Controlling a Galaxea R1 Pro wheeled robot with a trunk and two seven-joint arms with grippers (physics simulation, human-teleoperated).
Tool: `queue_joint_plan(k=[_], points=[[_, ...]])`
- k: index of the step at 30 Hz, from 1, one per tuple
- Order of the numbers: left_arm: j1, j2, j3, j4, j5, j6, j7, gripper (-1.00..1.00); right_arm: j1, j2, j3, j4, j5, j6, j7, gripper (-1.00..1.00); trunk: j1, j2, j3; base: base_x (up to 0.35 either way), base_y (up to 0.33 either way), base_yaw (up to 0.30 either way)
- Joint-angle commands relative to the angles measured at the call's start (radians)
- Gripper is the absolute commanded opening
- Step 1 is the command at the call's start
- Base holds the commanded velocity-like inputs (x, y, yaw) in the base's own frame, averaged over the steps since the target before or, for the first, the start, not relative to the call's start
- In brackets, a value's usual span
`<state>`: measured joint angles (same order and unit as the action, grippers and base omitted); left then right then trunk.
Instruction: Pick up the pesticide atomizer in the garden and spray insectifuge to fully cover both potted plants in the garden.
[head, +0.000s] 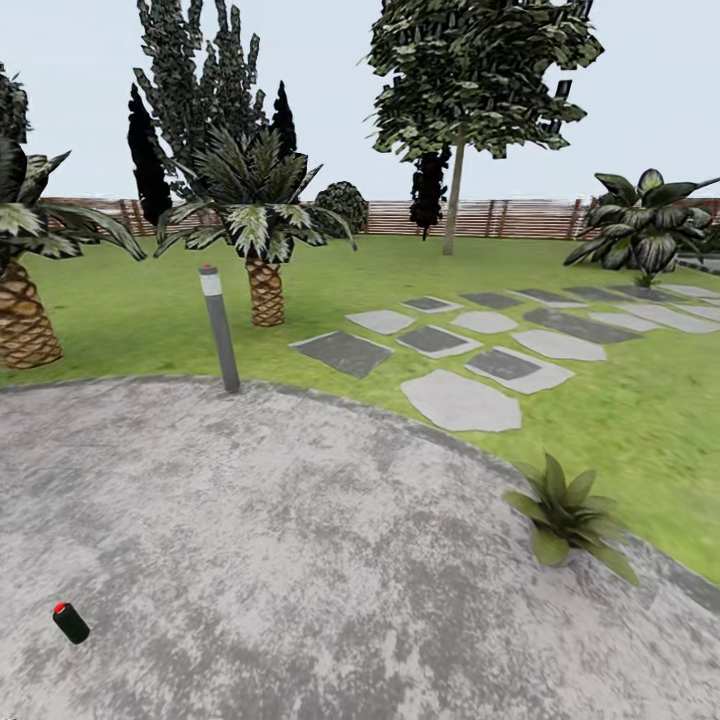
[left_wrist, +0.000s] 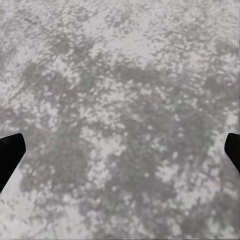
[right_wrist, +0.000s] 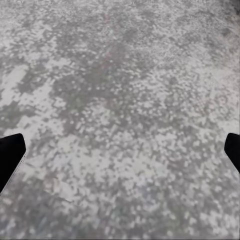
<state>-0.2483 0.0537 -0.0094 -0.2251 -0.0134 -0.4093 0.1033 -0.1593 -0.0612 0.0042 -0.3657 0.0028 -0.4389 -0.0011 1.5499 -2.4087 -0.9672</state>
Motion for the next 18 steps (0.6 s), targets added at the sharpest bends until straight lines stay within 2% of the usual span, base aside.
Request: queue_joint_plan(k=[1,18], points=[[-0.001,0.000,-0.002,0.001,-0.002,-0.003,0.004,1.00,0.000,0.000,0.000,0.001,0.000,-0.003,0.000,1.00,0.000,0.000,-0.001,0.277,-0.172,0.277],[0.000,0.000,-0.001,0.001,-0.002,-0.003,0.004,1.00,0.000,0.000,0.000,0.001,0.000,-0.003,0.000,1.00,0.000,0.000,-0.001,0.228,-0.151,0.278]])
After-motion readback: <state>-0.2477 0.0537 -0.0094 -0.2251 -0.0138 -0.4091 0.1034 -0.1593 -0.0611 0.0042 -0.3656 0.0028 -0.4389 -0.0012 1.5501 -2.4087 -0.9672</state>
